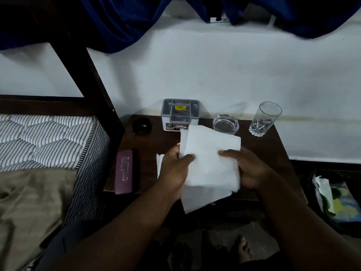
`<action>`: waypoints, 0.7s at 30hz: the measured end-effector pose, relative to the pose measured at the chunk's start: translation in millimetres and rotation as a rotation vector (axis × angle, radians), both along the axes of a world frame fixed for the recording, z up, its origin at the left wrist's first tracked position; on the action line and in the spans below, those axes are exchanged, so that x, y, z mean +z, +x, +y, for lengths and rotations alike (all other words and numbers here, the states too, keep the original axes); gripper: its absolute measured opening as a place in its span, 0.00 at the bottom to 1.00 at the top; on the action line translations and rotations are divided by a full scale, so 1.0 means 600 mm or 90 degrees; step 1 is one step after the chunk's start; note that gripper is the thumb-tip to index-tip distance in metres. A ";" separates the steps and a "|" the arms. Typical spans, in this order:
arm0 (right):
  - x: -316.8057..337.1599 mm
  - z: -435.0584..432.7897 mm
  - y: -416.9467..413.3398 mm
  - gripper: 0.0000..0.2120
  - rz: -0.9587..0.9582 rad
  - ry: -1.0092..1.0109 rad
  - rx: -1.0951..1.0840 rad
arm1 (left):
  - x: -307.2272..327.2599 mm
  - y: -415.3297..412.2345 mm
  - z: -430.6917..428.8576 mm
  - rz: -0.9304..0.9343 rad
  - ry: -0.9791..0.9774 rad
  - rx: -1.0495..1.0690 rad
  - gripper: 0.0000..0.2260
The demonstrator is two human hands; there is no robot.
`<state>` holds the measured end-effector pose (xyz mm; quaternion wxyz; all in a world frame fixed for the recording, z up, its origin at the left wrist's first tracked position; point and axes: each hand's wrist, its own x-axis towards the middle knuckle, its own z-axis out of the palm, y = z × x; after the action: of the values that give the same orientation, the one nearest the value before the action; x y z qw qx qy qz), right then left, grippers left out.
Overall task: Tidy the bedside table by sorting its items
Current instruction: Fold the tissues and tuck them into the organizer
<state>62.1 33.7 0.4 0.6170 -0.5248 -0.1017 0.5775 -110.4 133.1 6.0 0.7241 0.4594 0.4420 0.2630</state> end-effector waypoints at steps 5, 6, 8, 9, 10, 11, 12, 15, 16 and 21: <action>-0.044 0.039 -0.026 0.16 -0.241 -0.082 -0.125 | -0.032 -0.007 0.013 0.255 0.134 -0.081 0.11; -0.051 0.048 -0.029 0.15 -0.297 -0.109 -0.136 | -0.038 -0.006 0.013 0.285 0.159 -0.084 0.13; -0.063 0.064 -0.033 0.13 -0.418 -0.156 -0.133 | -0.058 -0.001 0.016 0.318 0.179 -0.078 0.18; -0.067 0.069 -0.034 0.12 -0.487 -0.173 -0.114 | -0.067 0.002 0.016 0.327 0.176 -0.083 0.19; -0.072 0.074 -0.034 0.10 -0.558 -0.193 -0.092 | -0.075 0.005 0.016 0.336 0.171 -0.092 0.20; -0.075 0.078 -0.035 0.10 -0.617 -0.215 -0.072 | -0.073 0.006 0.015 0.345 0.167 -0.102 0.21; -0.076 0.081 -0.036 0.11 -0.654 -0.240 -0.063 | -0.067 0.006 0.014 0.351 0.163 -0.109 0.22; -0.081 0.087 -0.043 0.12 -0.713 -0.270 -0.051 | -0.041 0.004 0.012 0.354 0.175 -0.126 0.29; -0.084 0.088 -0.044 0.12 -0.726 -0.274 -0.045 | -0.036 0.005 0.012 0.356 0.175 -0.123 0.29; -0.093 0.089 -0.046 0.17 -0.775 -0.287 -0.025 | -0.037 0.007 0.020 0.339 0.188 -0.093 0.21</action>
<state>34.7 87.3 -55.4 0.3341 -0.8767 -0.2999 0.1728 -106.2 145.1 -16.2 0.5255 0.6426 0.5390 0.1425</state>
